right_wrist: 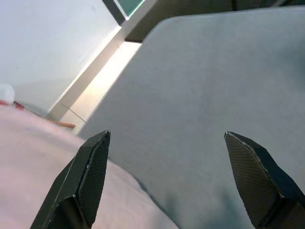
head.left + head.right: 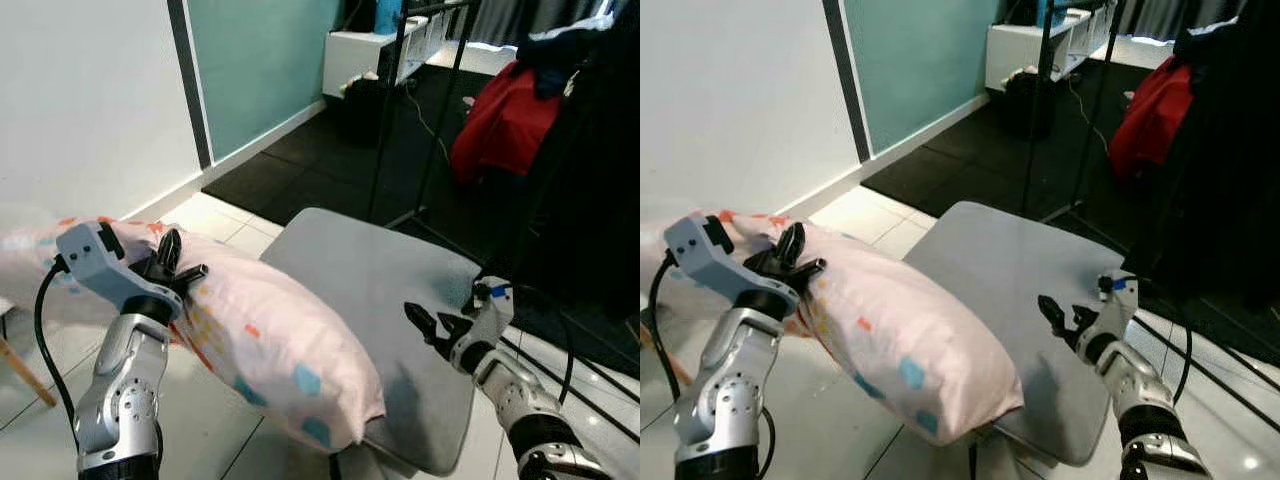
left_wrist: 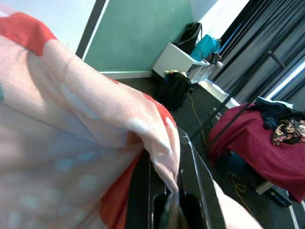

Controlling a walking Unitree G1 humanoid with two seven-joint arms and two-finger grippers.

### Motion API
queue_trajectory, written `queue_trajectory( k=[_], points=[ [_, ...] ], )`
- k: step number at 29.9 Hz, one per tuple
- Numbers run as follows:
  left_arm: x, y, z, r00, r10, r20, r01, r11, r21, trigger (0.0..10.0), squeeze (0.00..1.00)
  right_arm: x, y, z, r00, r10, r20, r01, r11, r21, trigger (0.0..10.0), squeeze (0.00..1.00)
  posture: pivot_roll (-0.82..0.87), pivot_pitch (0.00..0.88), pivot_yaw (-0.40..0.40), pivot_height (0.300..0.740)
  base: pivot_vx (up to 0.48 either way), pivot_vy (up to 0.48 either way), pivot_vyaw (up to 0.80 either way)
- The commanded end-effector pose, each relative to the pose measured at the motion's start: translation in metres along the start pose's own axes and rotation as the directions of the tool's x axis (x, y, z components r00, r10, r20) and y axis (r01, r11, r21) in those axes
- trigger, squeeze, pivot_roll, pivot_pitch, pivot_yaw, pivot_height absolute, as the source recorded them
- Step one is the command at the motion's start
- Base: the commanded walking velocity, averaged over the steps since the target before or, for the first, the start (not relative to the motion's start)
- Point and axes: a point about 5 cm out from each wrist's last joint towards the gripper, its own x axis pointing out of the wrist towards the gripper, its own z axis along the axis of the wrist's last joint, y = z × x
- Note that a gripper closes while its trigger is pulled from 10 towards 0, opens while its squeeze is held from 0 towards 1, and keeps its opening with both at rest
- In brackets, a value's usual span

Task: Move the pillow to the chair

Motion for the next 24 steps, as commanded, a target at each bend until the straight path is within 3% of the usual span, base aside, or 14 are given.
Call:
queue_trajectory(
  k=[1,4,11,24],
  points=[
    [0.005,-0.015,0.015,0.998,-0.053,0.044,0.051,0.998,0.042,10.0,0.00,0.002,0.001,0.001,1.000,0.009,-0.010,-0.009,1.000,0.004,10.0,0.00,-0.23,0.008,-0.021,0.658,0.000,0.000,0.00],
    [0.005,-0.017,0.009,0.998,-0.059,-0.010,0.060,0.997,0.053,10.0,0.00,0.002,0.001,0.002,1.000,0.012,-0.007,-0.012,1.000,0.004,10.0,0.00,-0.23,0.006,-0.020,0.673,-0.320,0.000,0.00],
    [0.001,-0.017,0.003,0.998,-0.056,-0.022,0.058,0.995,0.079,10.0,0.00,0.003,0.002,0.000,1.000,0.014,-0.005,-0.013,1.000,0.011,10.0,0.00,-0.22,0.000,-0.015,0.703,-0.470,0.000,0.00],
    [-0.004,-0.015,-0.004,0.999,-0.029,-0.037,0.033,0.991,0.132,10.0,0.00,0.002,0.001,-0.003,1.000,0.008,-0.007,-0.008,1.000,0.002,10.0,0.00,-0.22,0.001,-0.001,0.740,0.000,0.000,0.00]
  ],
)
